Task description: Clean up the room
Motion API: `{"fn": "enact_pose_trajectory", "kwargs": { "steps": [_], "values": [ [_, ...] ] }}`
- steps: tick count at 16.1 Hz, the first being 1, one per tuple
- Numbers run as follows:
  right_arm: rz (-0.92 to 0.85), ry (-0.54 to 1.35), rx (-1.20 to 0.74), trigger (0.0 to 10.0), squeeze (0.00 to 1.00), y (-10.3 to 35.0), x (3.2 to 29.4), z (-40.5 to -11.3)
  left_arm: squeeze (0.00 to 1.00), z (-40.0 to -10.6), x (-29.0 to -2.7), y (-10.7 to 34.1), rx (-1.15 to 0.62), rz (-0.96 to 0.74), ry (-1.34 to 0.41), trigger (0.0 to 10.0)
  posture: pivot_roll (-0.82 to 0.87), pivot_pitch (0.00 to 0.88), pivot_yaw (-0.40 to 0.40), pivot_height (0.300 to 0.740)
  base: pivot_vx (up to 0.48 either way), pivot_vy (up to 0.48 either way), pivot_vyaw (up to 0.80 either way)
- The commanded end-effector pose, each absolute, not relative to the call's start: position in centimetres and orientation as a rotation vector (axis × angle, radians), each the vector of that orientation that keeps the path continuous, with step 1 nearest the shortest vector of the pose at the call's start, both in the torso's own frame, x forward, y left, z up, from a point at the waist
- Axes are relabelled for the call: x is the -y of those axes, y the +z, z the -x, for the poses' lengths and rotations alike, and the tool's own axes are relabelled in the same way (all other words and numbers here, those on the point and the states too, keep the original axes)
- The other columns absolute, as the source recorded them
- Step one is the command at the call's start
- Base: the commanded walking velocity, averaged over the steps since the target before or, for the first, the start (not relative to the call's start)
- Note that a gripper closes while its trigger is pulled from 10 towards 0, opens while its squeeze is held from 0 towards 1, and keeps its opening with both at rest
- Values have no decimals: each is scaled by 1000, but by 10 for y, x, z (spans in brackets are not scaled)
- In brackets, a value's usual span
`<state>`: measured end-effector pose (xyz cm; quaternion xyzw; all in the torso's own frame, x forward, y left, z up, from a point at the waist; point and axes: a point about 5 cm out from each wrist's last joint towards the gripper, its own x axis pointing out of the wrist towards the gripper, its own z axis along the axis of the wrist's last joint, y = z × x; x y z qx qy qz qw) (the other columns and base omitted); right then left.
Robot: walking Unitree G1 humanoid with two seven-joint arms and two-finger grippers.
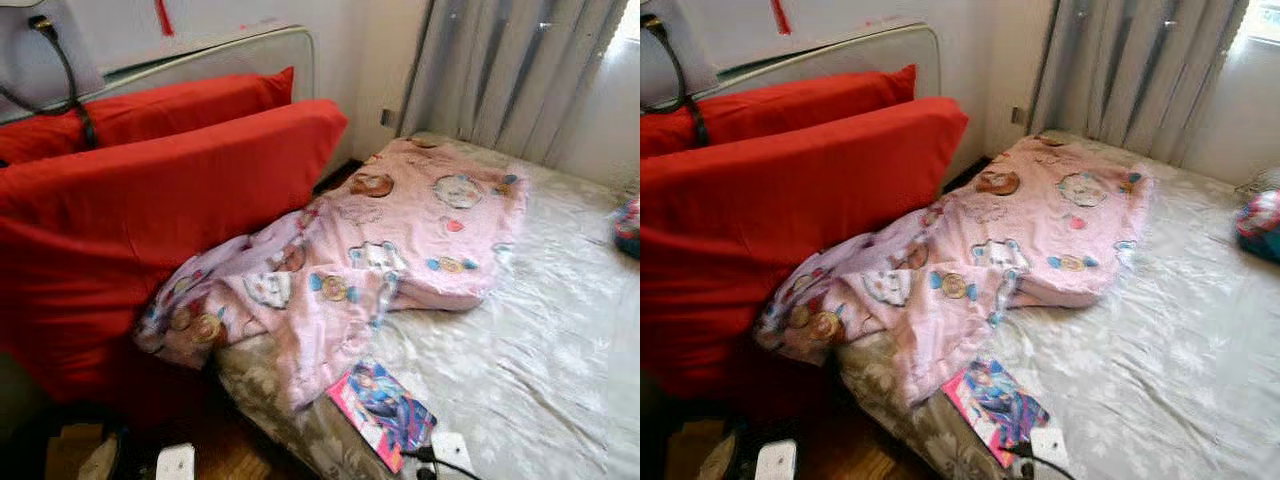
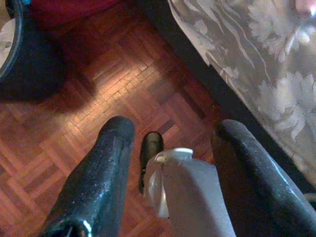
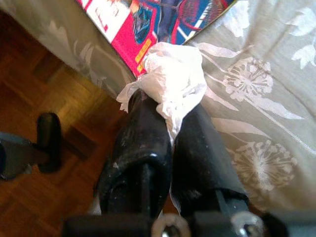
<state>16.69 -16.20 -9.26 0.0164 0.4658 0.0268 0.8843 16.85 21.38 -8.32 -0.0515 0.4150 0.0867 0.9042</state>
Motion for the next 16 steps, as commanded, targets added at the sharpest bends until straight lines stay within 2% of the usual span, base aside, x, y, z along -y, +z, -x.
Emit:
{"fn": "enact_pose_trajectory", "kwargs": {
  "steps": [1,5,16],
  "values": [
    [-32,54,-961,10000,0,-91,161,-170,0,-158,-216,-88,-898,84,179,10000,40,0,-57,740,0,0,800],
    [-25,66,-974,10000,0,-93,160,-166,0,-159,-218,-87,-901,75,176,10000,43,0,-51,740,0,0,800],
    [-44,66,-1002,10000,0,-96,158,-161,0,-157,-220,-88,-921,55,150,10000,48,0,-47,740,0,26,0]
  ]
}}
